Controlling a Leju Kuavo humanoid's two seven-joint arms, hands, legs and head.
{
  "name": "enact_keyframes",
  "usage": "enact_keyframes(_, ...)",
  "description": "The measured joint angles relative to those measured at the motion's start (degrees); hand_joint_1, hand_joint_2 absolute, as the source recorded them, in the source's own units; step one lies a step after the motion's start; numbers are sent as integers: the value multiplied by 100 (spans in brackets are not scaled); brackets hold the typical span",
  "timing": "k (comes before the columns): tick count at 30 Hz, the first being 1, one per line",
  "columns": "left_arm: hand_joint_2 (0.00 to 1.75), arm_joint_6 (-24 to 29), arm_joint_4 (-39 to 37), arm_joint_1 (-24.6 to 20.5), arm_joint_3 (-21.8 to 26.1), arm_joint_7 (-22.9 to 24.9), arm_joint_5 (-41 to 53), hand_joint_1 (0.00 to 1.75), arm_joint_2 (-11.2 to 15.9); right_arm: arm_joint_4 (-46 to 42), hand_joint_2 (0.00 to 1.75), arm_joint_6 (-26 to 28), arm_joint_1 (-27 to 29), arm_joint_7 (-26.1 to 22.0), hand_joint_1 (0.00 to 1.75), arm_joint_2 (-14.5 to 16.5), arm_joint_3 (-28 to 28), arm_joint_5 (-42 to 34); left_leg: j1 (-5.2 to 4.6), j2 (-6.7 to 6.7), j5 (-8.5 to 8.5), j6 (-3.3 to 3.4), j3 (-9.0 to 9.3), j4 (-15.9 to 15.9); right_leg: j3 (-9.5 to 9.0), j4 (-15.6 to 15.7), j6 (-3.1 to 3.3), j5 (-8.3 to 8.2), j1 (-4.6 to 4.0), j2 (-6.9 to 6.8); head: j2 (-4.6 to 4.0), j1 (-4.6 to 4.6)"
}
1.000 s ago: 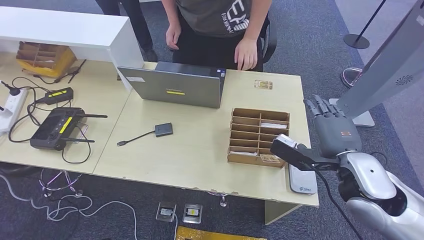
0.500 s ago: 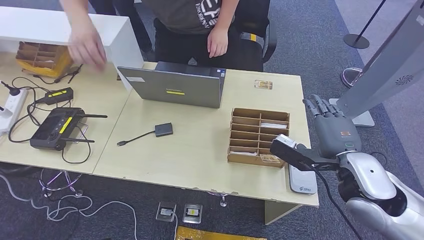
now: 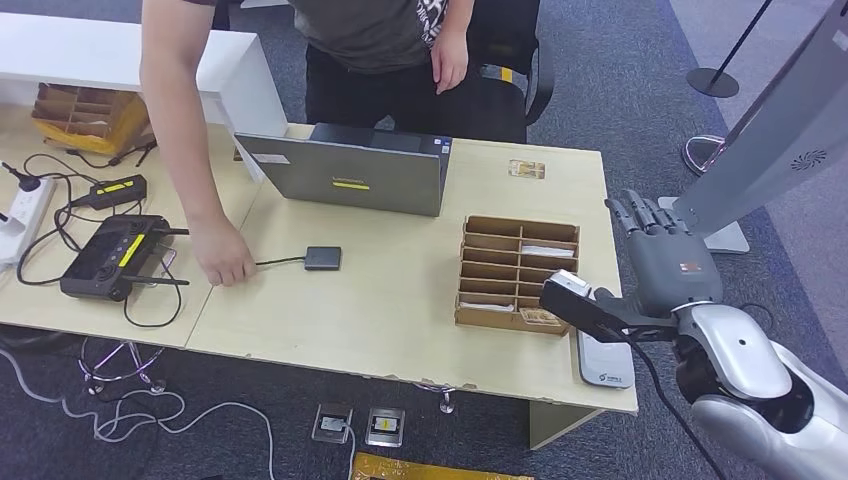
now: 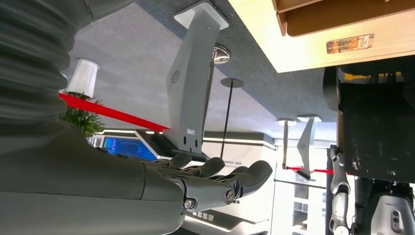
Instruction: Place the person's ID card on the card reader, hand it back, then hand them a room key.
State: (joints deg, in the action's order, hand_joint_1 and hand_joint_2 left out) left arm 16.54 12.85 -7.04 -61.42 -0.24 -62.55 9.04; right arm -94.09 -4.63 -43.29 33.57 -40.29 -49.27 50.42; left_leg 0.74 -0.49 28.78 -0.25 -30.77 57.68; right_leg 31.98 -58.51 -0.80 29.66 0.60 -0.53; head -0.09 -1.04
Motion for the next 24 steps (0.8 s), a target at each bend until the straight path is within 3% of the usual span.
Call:
enact_keyframes(10, 0, 9, 0, 6, 0, 0, -18, 0, -1, 1, 175, -20, 236, 7, 0, 9, -6, -154, 0, 0, 0, 0, 0, 0, 0, 0, 0, 0, 0, -1, 0, -1)
enact_keyframes(24, 0, 9, 0, 7, 0, -15, -9, 0, 2, -109, 175, 431, 750, 69, 0, -141, 13, -273, 0, 1, 0, 0, 2, 0, 1, 1, 0, 0, 0, 2, 0, 0)
